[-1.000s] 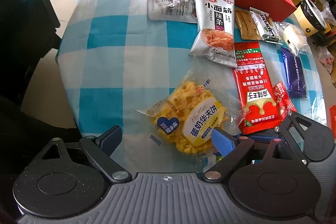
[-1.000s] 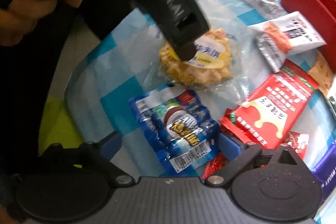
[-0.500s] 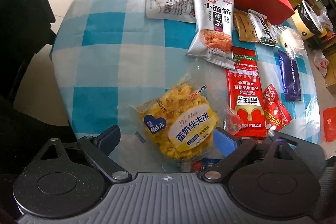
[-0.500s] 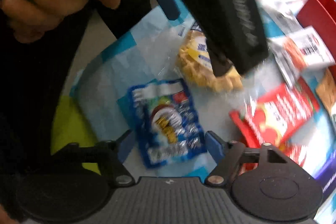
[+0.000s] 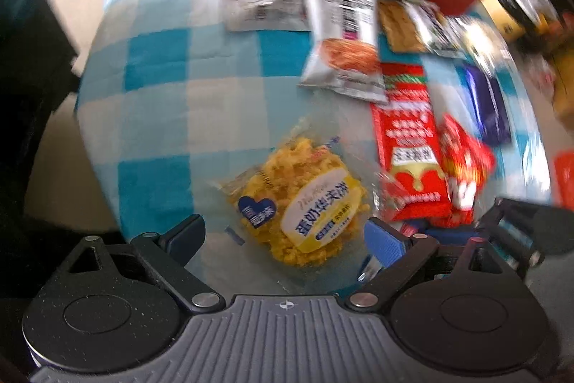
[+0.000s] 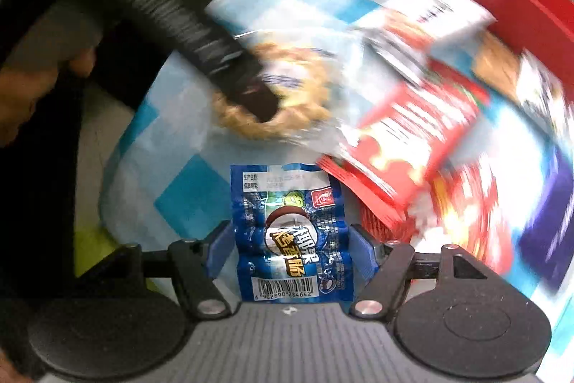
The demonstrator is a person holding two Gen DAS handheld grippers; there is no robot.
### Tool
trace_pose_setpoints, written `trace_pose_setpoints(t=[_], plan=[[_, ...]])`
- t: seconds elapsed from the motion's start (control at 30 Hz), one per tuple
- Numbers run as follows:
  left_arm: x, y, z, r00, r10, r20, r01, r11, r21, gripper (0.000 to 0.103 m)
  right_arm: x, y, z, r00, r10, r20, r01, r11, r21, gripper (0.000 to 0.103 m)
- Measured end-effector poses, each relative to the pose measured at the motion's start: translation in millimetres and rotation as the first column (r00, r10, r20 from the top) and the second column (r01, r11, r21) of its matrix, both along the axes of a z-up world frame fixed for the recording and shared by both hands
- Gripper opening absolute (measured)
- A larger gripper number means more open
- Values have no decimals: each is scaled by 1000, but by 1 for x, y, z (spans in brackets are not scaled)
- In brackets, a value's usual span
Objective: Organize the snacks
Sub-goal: 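Grasp the blue sausage packet with the right tool while the left tool approaches the yellow waffle bag, then close the left tool on the yellow waffle bag and lift it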
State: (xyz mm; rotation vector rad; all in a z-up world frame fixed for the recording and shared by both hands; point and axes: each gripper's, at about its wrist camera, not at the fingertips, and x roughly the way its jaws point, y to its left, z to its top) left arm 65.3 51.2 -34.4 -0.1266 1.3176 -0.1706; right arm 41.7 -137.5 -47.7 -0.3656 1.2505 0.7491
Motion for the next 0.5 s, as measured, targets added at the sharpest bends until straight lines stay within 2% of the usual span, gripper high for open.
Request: trace_pose_setpoints(t=[0.07, 0.13, 0.33, 0.4, 0.5], plan=[[4, -11, -1, 997, -78, 12, 78, 995, 60, 98, 2, -5, -1, 999, -38, 6, 38, 999, 11, 66], [11, -18, -5, 993, -115, 18, 112, 987, 119, 98, 3, -8, -3, 997, -72, -2, 72, 997, 32, 66], [26, -31, -6, 975, -221, 33, 213, 963, 164, 101, 1, -18, -2, 993, -115, -13, 116, 990, 85, 66], [29, -33, -10, 976, -218, 16, 212, 962, 173, 103, -6, -26, 2, 991, -133, -5, 133, 987, 93, 66], [37, -28, -24, 990, -123, -69, 128, 988, 83, 103, -14, -40, 9, 988, -156, -9, 156, 980, 124, 66]])
